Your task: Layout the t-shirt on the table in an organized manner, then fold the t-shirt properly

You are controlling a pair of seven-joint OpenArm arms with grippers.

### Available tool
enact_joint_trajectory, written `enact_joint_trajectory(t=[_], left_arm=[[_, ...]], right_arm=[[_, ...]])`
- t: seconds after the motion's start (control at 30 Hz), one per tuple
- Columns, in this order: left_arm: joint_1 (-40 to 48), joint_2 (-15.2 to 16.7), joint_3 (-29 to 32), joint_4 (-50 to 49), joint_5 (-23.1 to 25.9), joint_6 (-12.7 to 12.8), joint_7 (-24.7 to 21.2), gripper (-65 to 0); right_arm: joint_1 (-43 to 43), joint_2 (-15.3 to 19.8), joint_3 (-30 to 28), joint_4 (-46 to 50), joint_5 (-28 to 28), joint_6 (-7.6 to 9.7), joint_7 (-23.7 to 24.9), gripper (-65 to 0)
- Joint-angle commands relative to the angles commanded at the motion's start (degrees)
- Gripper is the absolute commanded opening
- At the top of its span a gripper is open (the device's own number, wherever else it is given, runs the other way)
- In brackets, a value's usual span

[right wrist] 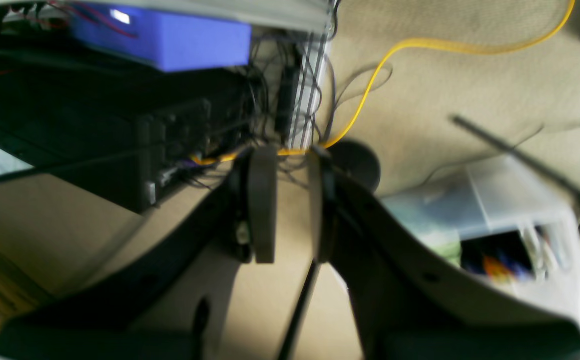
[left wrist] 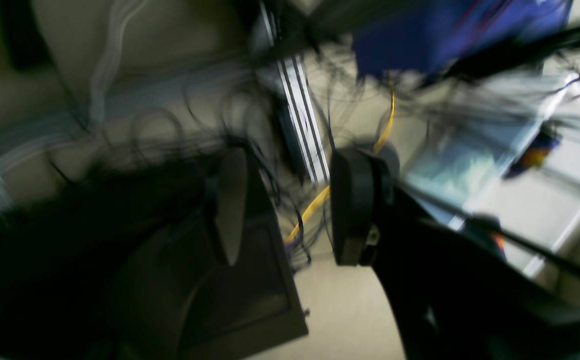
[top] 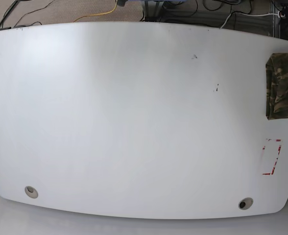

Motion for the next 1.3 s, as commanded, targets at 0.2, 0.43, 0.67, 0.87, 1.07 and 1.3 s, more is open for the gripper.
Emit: enact_joint_trajectory(t=[0.2, 0.43, 0.67, 0.87, 1.07, 1.3], left_arm=[[-9.7, 1.7, 1.0, -13.5, -0.3, 0.1, 0.4, -39.9], [-21.9, 2.9, -1.5, -35.2, -0.4, 0.1, -0.1, -39.9], [-29.7, 3.0, -1.5, -48.0, -0.4, 0.1, -3.1, -39.9], [-35.8, 3.0, -1.5, -55.0, -0.4, 2.7, -2.3, -39.9], [-37.4, 3.0, -0.2, -56.7, -0.3, 8.7, -2.1, -39.7], [-39.0, 4.0, 0.0, -57.0, -0.3, 15.4, -0.5, -39.7]], right_arm=[[7.4, 0.0, -0.1, -14.2, -3.8, 0.0, 5.6, -54.1], [16.4, 0.1, -0.1, -33.4, -10.0, 0.0, 16.1, -54.1], [23.5, -0.1, -0.2, -46.7, -12.4, 0.0, 22.2, -54.1], [28.0, -0.1, -0.2, -53.3, -12.5, 0.0, 24.4, -54.1], [29.9, -0.1, -0.3, -53.7, -12.6, -1.01, 24.3, -53.7], [31.2, -0.1, -6.2, -53.8, -12.6, -7.69, 24.2, -53.6]])
